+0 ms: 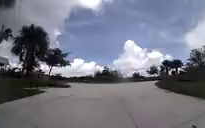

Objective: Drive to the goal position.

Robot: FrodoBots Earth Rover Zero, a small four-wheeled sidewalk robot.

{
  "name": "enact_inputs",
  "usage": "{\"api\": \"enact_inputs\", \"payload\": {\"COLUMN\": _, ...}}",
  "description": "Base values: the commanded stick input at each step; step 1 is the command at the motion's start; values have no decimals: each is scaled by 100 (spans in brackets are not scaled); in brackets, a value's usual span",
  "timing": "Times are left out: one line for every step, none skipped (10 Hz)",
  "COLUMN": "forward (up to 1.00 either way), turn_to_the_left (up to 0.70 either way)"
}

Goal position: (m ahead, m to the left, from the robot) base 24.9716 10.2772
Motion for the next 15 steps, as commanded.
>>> {"api": "enact_inputs", "payload": {"forward": 85, "turn_to_the_left": 0}}
{"api": "enact_inputs", "payload": {"forward": 85, "turn_to_the_left": 0}}
{"api": "enact_inputs", "payload": {"forward": 85, "turn_to_the_left": 0}}
{"api": "enact_inputs", "payload": {"forward": 85, "turn_to_the_left": 0}}
{"api": "enact_inputs", "payload": {"forward": 85, "turn_to_the_left": 0}}
{"api": "enact_inputs", "payload": {"forward": 85, "turn_to_the_left": 0}}
{"api": "enact_inputs", "payload": {"forward": 85, "turn_to_the_left": 34}}
{"api": "enact_inputs", "payload": {"forward": 85, "turn_to_the_left": 34}}
{"api": "enact_inputs", "payload": {"forward": 85, "turn_to_the_left": 7}}
{"api": "enact_inputs", "payload": {"forward": 85, "turn_to_the_left": 0}}
{"api": "enact_inputs", "payload": {"forward": 85, "turn_to_the_left": 0}}
{"api": "enact_inputs", "payload": {"forward": 85, "turn_to_the_left": 0}}
{"api": "enact_inputs", "payload": {"forward": 85, "turn_to_the_left": 0}}
{"api": "enact_inputs", "payload": {"forward": 85, "turn_to_the_left": 0}}
{"api": "enact_inputs", "payload": {"forward": 85, "turn_to_the_left": 0}}
